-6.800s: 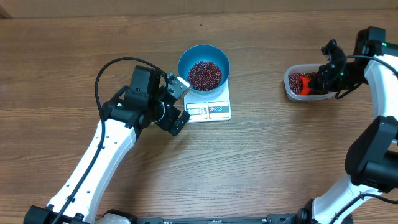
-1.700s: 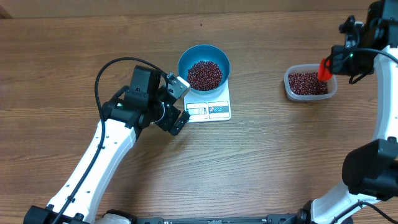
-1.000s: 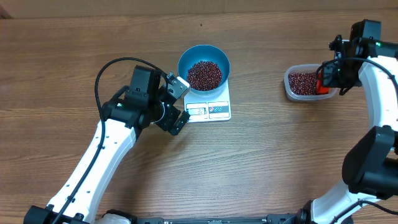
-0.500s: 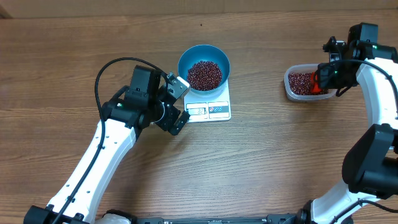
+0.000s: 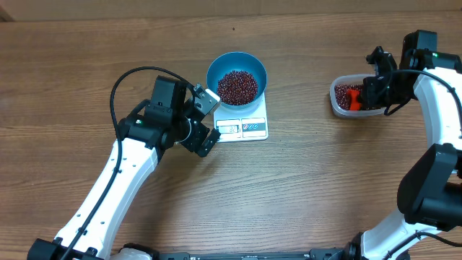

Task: Scoop item into bowl and weigh 150g on scale
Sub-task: 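Return the scoop to the bean tub and dig in, then lift the filled scoop and carry it over the teal bowl, then tip the scoop to pour beans into the teal bowl, then return the scoop to the bean tub and dig in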

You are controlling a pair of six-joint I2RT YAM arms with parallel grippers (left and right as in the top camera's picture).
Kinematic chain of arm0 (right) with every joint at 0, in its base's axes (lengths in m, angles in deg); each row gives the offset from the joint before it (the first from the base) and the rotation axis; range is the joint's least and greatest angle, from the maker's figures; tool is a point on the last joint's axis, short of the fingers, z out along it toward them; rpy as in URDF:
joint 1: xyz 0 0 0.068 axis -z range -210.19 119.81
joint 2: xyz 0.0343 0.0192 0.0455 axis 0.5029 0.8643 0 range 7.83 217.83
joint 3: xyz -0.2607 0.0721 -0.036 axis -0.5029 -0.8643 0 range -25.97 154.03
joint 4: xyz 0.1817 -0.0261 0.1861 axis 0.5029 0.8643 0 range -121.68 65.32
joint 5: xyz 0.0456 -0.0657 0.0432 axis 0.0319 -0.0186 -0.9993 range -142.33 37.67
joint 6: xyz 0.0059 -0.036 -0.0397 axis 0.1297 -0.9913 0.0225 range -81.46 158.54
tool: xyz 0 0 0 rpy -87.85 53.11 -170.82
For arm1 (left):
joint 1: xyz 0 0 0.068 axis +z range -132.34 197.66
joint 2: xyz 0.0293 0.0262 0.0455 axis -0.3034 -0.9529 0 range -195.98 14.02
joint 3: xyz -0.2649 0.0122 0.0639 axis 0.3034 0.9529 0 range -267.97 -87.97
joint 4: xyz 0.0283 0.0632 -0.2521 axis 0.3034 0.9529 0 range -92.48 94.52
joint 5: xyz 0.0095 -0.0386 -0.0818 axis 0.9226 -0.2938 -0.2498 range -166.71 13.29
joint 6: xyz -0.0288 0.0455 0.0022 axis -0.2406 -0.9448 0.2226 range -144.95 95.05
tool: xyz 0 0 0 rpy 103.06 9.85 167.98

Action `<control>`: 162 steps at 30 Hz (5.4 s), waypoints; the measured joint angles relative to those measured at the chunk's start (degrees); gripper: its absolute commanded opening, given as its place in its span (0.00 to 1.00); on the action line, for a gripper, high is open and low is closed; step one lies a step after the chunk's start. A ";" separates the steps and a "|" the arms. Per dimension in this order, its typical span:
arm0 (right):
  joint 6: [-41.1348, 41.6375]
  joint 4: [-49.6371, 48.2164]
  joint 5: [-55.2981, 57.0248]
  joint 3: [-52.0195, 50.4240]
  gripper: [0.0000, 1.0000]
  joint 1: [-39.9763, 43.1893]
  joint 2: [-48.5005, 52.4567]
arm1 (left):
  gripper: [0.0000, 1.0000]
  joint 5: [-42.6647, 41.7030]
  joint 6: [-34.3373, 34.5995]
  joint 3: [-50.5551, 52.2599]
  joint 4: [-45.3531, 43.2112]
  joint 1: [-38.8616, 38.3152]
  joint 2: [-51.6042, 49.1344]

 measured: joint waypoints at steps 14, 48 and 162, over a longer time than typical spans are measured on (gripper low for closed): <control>2.19 -1.18 -10.27 -0.02 0.04 3.96 0.00 | 0.99 0.00 0.00 0.00 0.00 0.00 0.00; -3.19 7.80 -47.04 -0.13 0.04 17.35 0.02 | 0.99 0.00 0.00 0.02 0.00 0.00 0.00; 1.49 7.06 4.85 10.88 0.04 0.50 7.74 | 0.99 0.00 0.00 0.02 0.00 0.00 0.00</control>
